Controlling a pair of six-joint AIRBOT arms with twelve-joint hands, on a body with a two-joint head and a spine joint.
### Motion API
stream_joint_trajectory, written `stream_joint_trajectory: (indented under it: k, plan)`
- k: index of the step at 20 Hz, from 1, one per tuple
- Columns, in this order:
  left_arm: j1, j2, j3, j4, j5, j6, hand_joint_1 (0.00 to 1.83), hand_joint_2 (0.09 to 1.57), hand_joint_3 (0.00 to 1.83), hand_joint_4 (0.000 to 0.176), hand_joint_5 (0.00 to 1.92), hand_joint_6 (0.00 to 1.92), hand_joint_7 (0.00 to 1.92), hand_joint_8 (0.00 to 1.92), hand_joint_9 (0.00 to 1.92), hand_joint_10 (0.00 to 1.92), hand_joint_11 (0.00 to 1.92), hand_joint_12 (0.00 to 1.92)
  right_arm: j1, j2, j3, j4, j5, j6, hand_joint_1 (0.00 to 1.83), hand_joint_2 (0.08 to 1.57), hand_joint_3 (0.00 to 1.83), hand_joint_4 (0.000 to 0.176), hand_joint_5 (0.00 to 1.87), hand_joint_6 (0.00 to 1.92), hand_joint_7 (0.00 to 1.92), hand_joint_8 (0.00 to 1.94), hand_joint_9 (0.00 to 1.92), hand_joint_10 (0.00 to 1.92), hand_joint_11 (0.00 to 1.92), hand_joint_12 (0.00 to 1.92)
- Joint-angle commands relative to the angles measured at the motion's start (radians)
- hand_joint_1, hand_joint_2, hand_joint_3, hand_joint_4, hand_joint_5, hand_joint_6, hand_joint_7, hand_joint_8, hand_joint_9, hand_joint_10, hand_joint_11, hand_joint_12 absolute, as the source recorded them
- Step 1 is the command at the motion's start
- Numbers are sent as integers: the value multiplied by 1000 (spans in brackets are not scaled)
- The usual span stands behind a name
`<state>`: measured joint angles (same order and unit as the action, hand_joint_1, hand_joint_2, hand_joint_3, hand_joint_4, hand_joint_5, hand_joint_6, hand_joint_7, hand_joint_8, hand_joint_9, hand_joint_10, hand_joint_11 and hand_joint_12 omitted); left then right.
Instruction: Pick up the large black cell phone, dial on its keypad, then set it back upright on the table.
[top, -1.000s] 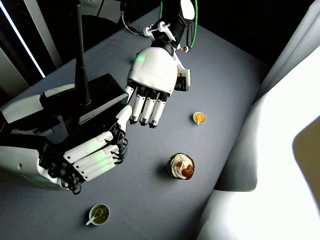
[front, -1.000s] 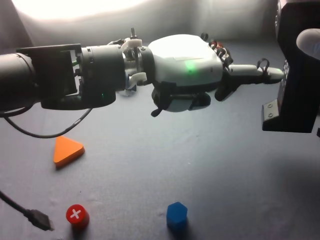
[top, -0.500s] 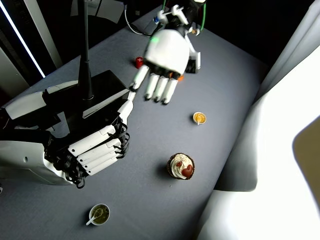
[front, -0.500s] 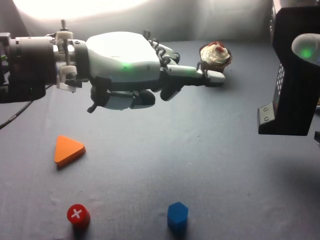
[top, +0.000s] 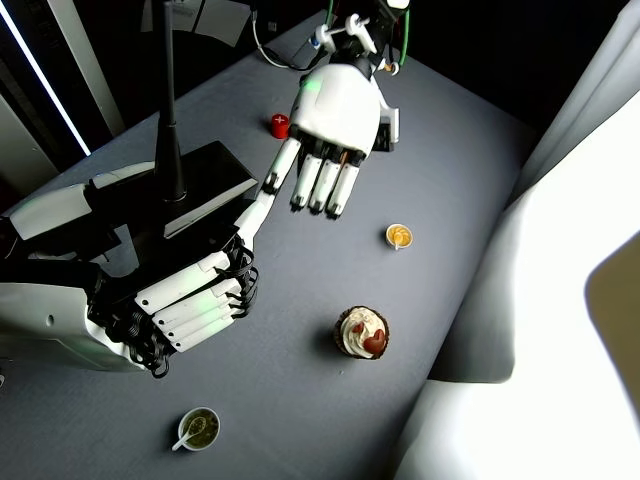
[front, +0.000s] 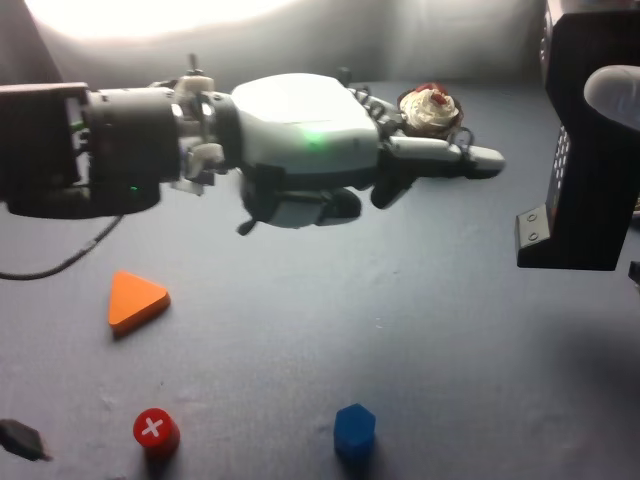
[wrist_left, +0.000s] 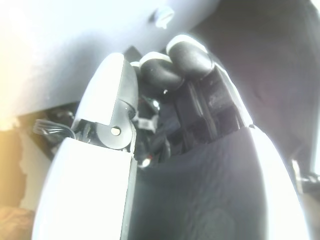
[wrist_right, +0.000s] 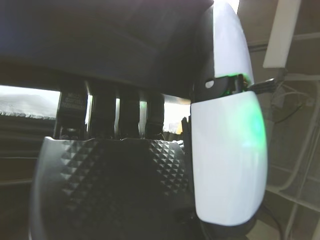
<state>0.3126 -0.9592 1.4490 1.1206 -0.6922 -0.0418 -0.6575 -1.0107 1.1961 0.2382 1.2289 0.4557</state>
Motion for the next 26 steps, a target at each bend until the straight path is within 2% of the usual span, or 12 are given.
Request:
stream_joint_trajectory:
  k: [1, 2, 3, 9, 12, 15, 18, 20, 21, 22, 24, 26]
  plan:
    - [-24, -12, 3, -58, -57, 11, 1443, 1310, 9, 143, 0, 0, 521, 1619, 562, 1839, 326, 1921, 15, 16, 4, 14, 146, 24, 1452, 1171, 1, 0, 945, 812, 732, 1315, 736, 1404, 798, 1626]
    - [-24, -28, 8, -58, -55, 15, 1442, 1312, 9, 143, 0, 0, 518, 1620, 558, 1846, 342, 1921, 15, 16, 3, 14, 146, 24, 1378, 1174, 1, 0, 948, 851, 754, 1331, 774, 1449, 798, 1448]
    - [-28, -44, 14, -58, -49, 19, 1442, 1313, 8, 141, 0, 0, 525, 1611, 549, 1858, 363, 1921, 15, 16, 1, 13, 146, 24, 1458, 1157, 0, 0, 962, 791, 772, 1258, 777, 1338, 812, 1611]
    - [-49, -116, 43, -68, -8, 38, 1443, 1315, 6, 133, 0, 0, 536, 1598, 541, 1870, 401, 1921, 15, 16, -6, 13, 146, 19, 1476, 1161, 0, 0, 935, 858, 749, 1234, 762, 1345, 802, 1668]
    - [-50, -98, 25, -66, -17, 24, 1440, 1326, 8, 130, 0, 0, 513, 1625, 524, 1898, 400, 1921, 15, 17, -7, 13, 146, 17, 1478, 1159, 0, 0, 944, 827, 760, 1238, 764, 1350, 792, 1670]
    - [-48, -25, -15, -26, -39, -32, 1440, 1326, 7, 139, 0, 0, 506, 1628, 531, 1897, 380, 1921, 15, 17, -4, 14, 147, 12, 1477, 1159, 1, 0, 960, 811, 758, 1230, 755, 1356, 790, 1678]
    - [-49, 52, -29, 54, -135, -182, 1440, 1324, 4, 119, 0, 0, 518, 1612, 531, 1901, 428, 1921, 15, 11, 7, 17, 147, 1, 1475, 1168, 0, 0, 941, 872, 720, 1260, 737, 1368, 795, 1665]
    - [-49, 105, -41, 105, -225, -297, 1442, 1317, 0, 124, 0, 0, 526, 1605, 549, 1865, 367, 1921, 19, -10, 27, 38, 165, -19, 1478, 1152, 0, 0, 973, 789, 750, 1233, 768, 1334, 831, 1622]
    - [-49, 124, -50, 120, -244, -342, 1443, 1314, 0, 121, 0, 0, 532, 1597, 554, 1858, 310, 1921, 19, -20, 38, 47, 179, -23, 1380, 1171, 3, 0, 960, 874, 733, 1313, 784, 1424, 823, 1447]
    - [-49, 144, -54, 137, -266, -425, 1442, 1314, 0, 105, 0, 0, 539, 1586, 551, 1863, 297, 1921, 19, -35, 50, 57, 188, -34, 1349, 1196, 1, 0, 912, 983, 687, 1364, 763, 1504, 821, 1451]
    - [-48, 171, -48, 223, -290, -648, 1442, 1314, 0, 97, 7, 2, 549, 1576, 542, 1872, 316, 1921, 18, -53, 61, 71, 193, -52, 1341, 1212, 2, 0, 891, 1045, 654, 1372, 731, 1551, 786, 1488]
    - [-39, 194, -38, 273, -316, -720, 1443, 1320, 2, 95, 39, 12, 558, 1577, 507, 1903, 370, 1921, 18, -69, 62, 74, 200, -56, 1344, 1207, 0, 0, 903, 1033, 656, 1348, 747, 1535, 797, 1454]
